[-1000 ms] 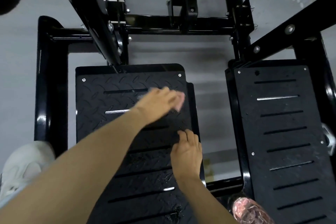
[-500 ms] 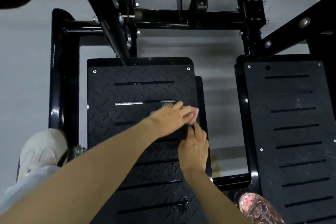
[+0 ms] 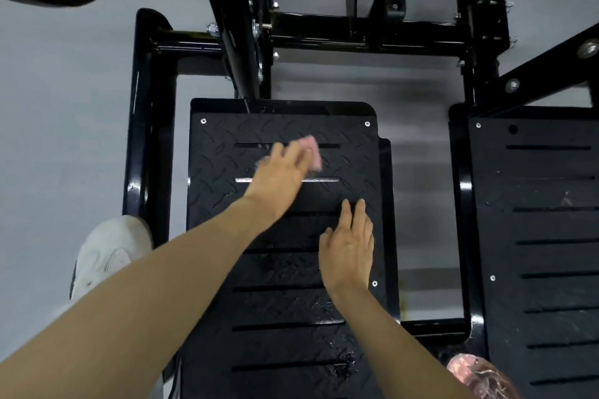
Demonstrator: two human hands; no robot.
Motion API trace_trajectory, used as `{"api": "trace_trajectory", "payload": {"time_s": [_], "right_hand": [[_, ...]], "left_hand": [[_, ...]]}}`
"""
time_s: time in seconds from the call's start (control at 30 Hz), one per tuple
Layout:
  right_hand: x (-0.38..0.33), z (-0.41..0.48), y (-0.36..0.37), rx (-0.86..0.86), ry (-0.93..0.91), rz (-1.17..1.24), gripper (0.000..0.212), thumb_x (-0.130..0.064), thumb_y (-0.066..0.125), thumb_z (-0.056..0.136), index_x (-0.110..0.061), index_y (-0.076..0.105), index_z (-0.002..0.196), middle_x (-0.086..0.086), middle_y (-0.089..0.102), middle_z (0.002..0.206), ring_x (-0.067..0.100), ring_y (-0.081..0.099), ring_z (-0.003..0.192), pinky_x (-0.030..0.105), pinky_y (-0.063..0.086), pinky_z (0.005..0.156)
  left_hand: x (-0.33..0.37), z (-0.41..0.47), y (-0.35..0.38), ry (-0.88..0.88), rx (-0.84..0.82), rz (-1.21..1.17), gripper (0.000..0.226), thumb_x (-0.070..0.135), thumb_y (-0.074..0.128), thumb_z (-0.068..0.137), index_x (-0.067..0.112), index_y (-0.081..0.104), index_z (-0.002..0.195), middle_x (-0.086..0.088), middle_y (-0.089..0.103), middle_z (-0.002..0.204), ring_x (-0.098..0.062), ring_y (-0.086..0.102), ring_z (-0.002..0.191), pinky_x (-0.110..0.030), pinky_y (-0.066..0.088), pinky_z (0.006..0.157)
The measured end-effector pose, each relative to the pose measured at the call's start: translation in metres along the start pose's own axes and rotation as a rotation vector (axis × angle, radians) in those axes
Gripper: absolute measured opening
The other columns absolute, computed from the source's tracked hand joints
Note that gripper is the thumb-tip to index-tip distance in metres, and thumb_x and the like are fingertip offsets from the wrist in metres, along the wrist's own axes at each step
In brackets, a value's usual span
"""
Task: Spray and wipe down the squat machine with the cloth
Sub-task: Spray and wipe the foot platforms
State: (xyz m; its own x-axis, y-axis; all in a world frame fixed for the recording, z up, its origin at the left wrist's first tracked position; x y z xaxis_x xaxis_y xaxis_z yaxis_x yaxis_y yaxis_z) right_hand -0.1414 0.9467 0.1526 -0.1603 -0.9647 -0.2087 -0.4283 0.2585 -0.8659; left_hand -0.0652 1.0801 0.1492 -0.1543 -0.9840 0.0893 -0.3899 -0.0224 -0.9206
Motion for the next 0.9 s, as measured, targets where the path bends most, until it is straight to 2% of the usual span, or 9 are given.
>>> {"api": "trace_trajectory", "payload": {"time_s": [0.07,0.13,0.33,0.43,0.5,0.63,0.73,0.83,0.9], "right_hand": [[-0.003,0.002,0.002,-0.007,-0.004,-0.015,0.059,-0.025,0.037,0.101,-0.012,0.011,0.152,0.011,0.001,0.159,0.024,0.011,0.145,0.035,0.014,0.118],[-0.006,0.003,0.003,-0.018,-0.005,-0.029,0.060,-0.027,0.037,0.101,-0.012,0.009,0.152,0.012,-0.001,0.159,0.024,0.011,0.145,0.035,0.014,0.118],[-0.010,0.003,0.008,-0.038,0.007,-0.063,0.062,-0.030,0.037,0.101,-0.013,0.007,0.152,0.013,-0.003,0.159,0.025,0.010,0.145,0.037,0.017,0.118],[-0.014,0.000,0.010,-0.040,0.022,-0.067,0.062,-0.032,0.037,0.101,-0.013,0.008,0.152,0.015,-0.002,0.159,0.026,0.011,0.145,0.038,0.018,0.118],[-0.017,-0.001,0.011,-0.050,0.027,-0.072,0.063,-0.035,0.036,0.101,-0.013,0.007,0.152,0.015,-0.002,0.159,0.027,0.010,0.145,0.038,0.017,0.118],[-0.024,-0.004,0.013,-0.076,-0.005,-0.112,0.065,-0.037,0.035,0.101,-0.012,0.003,0.153,0.014,-0.006,0.159,0.026,0.007,0.145,0.037,0.013,0.118],[-0.027,-0.007,0.015,-0.091,-0.021,-0.146,0.066,-0.037,0.034,0.101,-0.013,0.002,0.153,0.014,-0.007,0.159,0.026,0.007,0.146,0.037,0.012,0.118],[-0.028,-0.009,0.019,-0.105,-0.027,-0.162,0.065,-0.037,0.032,0.102,-0.012,-0.001,0.153,0.015,-0.007,0.159,0.027,0.007,0.146,0.038,0.013,0.118],[-0.032,-0.014,0.023,-0.107,-0.036,-0.163,0.065,-0.037,0.032,0.102,-0.012,-0.001,0.153,0.016,-0.008,0.158,0.028,0.008,0.145,0.038,0.014,0.118]], "left_hand": [[0.012,-0.004,0.001,0.213,-0.034,0.082,0.081,0.002,0.060,0.082,0.012,0.015,0.148,-0.011,0.021,0.140,-0.029,0.033,0.119,-0.038,0.046,0.093],[-0.006,-0.006,-0.001,0.275,-0.027,0.200,0.080,0.003,0.058,0.085,0.014,0.012,0.149,-0.010,0.022,0.141,-0.028,0.033,0.120,-0.038,0.045,0.094],[-0.147,-0.033,-0.009,-0.383,0.086,-0.086,0.071,-0.004,0.058,0.081,0.014,0.030,0.144,-0.015,0.030,0.134,-0.034,0.036,0.116,-0.037,0.050,0.073],[-0.154,-0.048,-0.002,-0.479,0.090,-0.180,0.070,-0.005,0.058,0.079,0.013,0.032,0.141,-0.016,0.032,0.132,-0.034,0.036,0.114,-0.034,0.047,0.068],[-0.118,-0.052,0.003,-0.316,0.042,-0.157,0.072,-0.003,0.057,0.077,0.015,0.031,0.141,-0.012,0.031,0.133,-0.031,0.034,0.116,-0.037,0.048,0.075],[-0.013,-0.077,0.025,0.294,-0.137,-0.028,0.072,0.007,0.053,0.085,0.013,0.019,0.148,-0.007,0.024,0.140,-0.026,0.031,0.120,-0.039,0.048,0.093],[-0.009,-0.089,0.031,0.420,-0.135,0.110,0.073,0.009,0.050,0.089,0.013,0.011,0.151,-0.009,0.022,0.141,-0.027,0.030,0.121,-0.042,0.044,0.097],[-0.075,-0.085,0.025,0.156,-0.110,0.098,0.076,0.006,0.052,0.087,0.020,0.014,0.151,-0.006,0.022,0.141,-0.026,0.029,0.125,-0.041,0.040,0.102],[-0.124,-0.092,0.020,-0.115,-0.043,-0.051,0.075,0.003,0.055,0.083,0.020,0.024,0.149,-0.007,0.028,0.137,-0.027,0.032,0.121,-0.039,0.049,0.093]]}}
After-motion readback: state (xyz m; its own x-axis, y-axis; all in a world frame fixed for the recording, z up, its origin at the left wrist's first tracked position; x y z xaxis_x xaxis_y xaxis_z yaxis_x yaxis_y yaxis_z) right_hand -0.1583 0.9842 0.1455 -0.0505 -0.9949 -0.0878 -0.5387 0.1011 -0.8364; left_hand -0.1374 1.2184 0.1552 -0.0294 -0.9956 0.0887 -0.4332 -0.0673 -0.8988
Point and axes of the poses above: each hand's wrist, its own z-axis towards the middle knuckle, its own y-axis out of the palm, x = y × z, the point moved 7 cm from there along z, towards the middle knuckle
